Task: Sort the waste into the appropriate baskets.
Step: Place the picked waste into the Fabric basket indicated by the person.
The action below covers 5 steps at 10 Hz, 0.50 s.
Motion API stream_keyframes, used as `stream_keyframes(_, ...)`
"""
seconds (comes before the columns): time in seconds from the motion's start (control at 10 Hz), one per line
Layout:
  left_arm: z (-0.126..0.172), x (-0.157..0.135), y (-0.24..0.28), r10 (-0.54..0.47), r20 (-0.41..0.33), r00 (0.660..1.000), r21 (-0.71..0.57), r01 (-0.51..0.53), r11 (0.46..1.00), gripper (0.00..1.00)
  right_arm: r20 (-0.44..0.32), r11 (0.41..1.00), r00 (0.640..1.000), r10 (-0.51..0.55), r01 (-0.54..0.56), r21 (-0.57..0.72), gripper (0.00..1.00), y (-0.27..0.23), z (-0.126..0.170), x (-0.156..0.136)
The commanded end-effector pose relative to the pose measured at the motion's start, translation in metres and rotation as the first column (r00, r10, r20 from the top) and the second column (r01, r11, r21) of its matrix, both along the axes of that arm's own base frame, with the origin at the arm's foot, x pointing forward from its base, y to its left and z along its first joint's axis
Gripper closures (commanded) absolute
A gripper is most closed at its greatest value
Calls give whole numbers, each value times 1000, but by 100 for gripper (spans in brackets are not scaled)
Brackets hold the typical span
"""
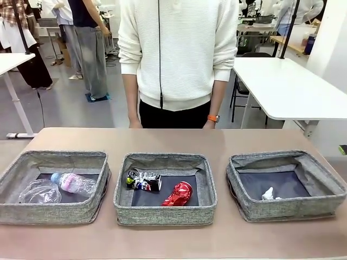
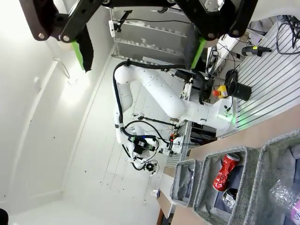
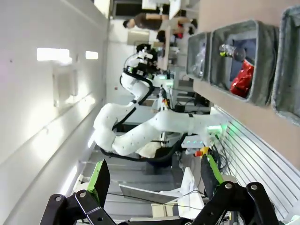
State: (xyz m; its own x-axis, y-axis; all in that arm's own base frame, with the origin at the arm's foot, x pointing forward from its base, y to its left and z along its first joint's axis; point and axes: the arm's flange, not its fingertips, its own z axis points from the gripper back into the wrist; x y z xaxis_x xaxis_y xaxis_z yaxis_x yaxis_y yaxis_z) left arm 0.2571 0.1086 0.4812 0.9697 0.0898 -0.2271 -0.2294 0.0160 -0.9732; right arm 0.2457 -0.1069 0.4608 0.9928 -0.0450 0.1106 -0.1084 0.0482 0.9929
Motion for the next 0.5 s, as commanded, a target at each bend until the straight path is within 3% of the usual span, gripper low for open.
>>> stream_keyframes(0.0,1,-1,0,-4,6,1000,-1,4,1000,0,8,1000,1000,5,-5,12,0,1,1,0)
stream_keyframes(0.4,1,-1,0,-4,6,1000,-1,4,1000,0,8,1000,1000,5,-5,12,0,1,1,0)
